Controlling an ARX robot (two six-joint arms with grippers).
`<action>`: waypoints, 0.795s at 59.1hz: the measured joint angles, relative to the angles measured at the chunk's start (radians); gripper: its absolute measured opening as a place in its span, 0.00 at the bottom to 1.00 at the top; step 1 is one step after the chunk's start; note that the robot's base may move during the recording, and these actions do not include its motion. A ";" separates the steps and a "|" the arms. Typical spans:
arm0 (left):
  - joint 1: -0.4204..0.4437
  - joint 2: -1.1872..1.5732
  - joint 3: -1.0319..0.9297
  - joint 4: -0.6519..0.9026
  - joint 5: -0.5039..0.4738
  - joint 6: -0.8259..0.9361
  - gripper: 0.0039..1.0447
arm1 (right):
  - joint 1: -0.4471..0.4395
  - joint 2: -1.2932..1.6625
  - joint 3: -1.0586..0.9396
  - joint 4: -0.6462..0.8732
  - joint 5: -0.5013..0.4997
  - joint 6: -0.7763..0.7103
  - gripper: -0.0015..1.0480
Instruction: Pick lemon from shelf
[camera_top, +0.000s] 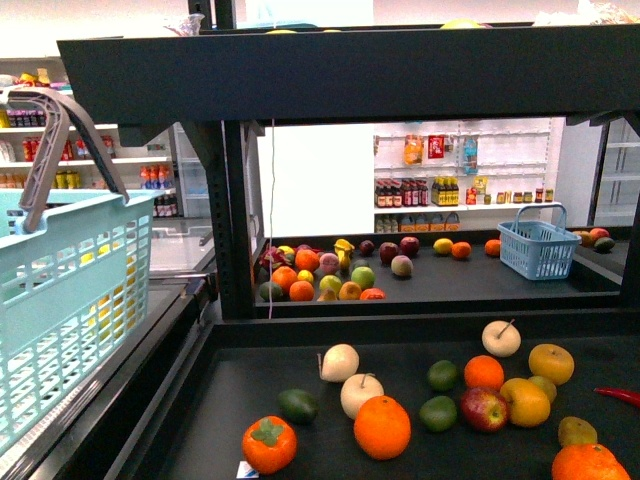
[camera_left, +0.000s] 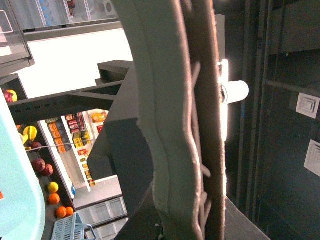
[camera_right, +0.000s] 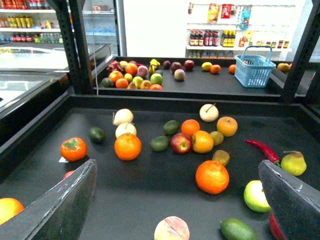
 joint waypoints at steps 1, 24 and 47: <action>0.008 0.003 -0.004 0.005 0.005 0.000 0.08 | 0.000 0.000 0.000 0.000 0.000 0.000 0.93; 0.131 0.090 -0.031 0.144 0.104 -0.050 0.08 | 0.000 -0.001 0.000 0.000 0.000 0.000 0.93; 0.180 0.205 -0.039 0.285 0.129 -0.107 0.08 | 0.000 -0.001 0.000 0.000 0.000 0.000 0.93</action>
